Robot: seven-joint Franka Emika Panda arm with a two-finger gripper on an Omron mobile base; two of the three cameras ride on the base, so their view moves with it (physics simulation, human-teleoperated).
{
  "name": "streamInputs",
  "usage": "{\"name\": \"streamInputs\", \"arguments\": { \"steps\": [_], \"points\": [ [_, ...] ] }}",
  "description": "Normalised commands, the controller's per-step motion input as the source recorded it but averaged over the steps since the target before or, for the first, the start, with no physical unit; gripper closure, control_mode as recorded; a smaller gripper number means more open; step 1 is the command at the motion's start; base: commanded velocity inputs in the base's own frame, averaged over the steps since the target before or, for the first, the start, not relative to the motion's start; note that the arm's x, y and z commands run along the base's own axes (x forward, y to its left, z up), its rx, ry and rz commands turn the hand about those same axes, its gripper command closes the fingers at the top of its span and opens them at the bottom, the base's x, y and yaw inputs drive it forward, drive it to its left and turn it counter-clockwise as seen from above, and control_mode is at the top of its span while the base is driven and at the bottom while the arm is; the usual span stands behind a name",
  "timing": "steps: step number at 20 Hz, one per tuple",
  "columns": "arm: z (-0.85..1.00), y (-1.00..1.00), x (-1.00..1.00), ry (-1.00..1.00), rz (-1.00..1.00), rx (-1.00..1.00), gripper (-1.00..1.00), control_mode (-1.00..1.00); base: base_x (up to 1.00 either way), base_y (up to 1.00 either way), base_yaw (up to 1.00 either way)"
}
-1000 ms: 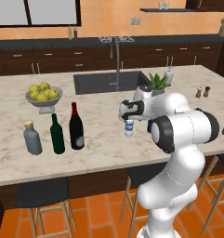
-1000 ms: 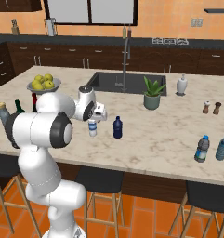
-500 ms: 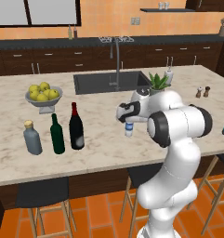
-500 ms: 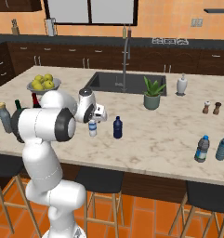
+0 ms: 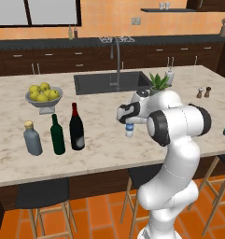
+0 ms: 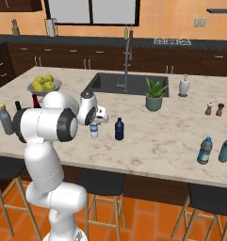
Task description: Move the plastic bottles in the middle to the plastics group, and the glass bottles in the middle to the glass group.
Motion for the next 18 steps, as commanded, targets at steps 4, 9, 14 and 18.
{"name": "streamInputs", "arguments": {
  "steps": [4, 9, 14, 18],
  "points": [
    [0.24, -0.02, -0.58, -0.04, 0.0, 0.0, 1.0, -1.0, 0.0, 0.0, 0.0],
    [0.49, -0.08, -0.96, -0.01, 0.0, 0.0, 1.0, -1.0, 0.0, 0.0, 0.0],
    [0.53, -0.38, -0.66, 0.0, -0.04, 0.0, 1.0, -1.0, 0.0, 0.0, 0.0],
    [0.41, -0.59, -0.6, 0.0, -0.09, 0.0, 1.0, -1.0, 0.0, 0.0, 0.0]
  ]
}}
